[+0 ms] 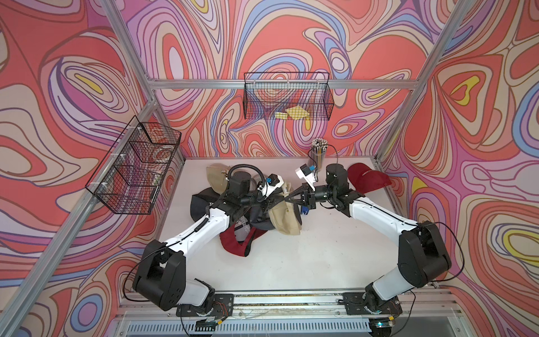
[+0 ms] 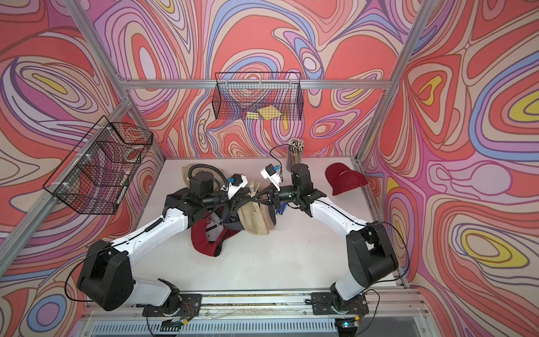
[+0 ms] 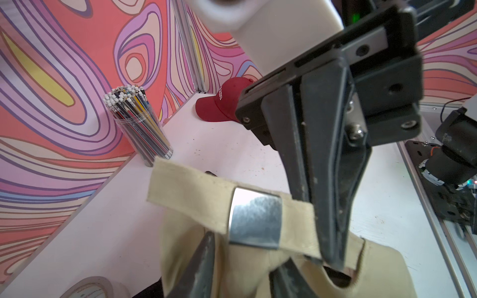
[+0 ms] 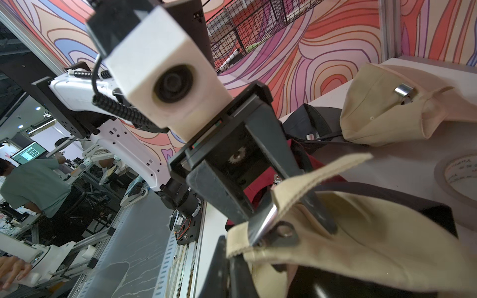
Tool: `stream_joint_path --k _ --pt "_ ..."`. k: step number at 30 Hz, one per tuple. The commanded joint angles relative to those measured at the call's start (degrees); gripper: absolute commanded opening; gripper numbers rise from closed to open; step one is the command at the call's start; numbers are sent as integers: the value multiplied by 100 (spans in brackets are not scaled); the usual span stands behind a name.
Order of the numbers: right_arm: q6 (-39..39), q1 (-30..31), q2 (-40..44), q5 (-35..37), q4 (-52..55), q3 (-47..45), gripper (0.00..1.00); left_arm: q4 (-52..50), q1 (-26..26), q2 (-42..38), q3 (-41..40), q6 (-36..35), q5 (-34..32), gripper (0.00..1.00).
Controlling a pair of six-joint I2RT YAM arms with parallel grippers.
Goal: Open the adjustable buckle of the baseball cap
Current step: Pull the adjustable strap on the baseball cap.
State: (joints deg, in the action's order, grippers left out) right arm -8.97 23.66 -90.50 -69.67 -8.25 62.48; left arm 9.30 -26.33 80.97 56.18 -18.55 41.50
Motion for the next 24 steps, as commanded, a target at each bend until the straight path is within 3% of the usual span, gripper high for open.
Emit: stream_joint_path --k 1,3,10,24 --pt "147 42 -68 -71 58 8 0 429 5 -232 -76 349 -173 10" --pt "208 42 -87 24 145 -16 0 616 -5 -277 -124 609 -103 0" --pt "313 39 -83 593 326 -84 0 1020 -22 -345 -219 1413 -148 0" --pt "322 48 -147 752 378 -163 0 2240 9 -319 -639 3047 -412 0"
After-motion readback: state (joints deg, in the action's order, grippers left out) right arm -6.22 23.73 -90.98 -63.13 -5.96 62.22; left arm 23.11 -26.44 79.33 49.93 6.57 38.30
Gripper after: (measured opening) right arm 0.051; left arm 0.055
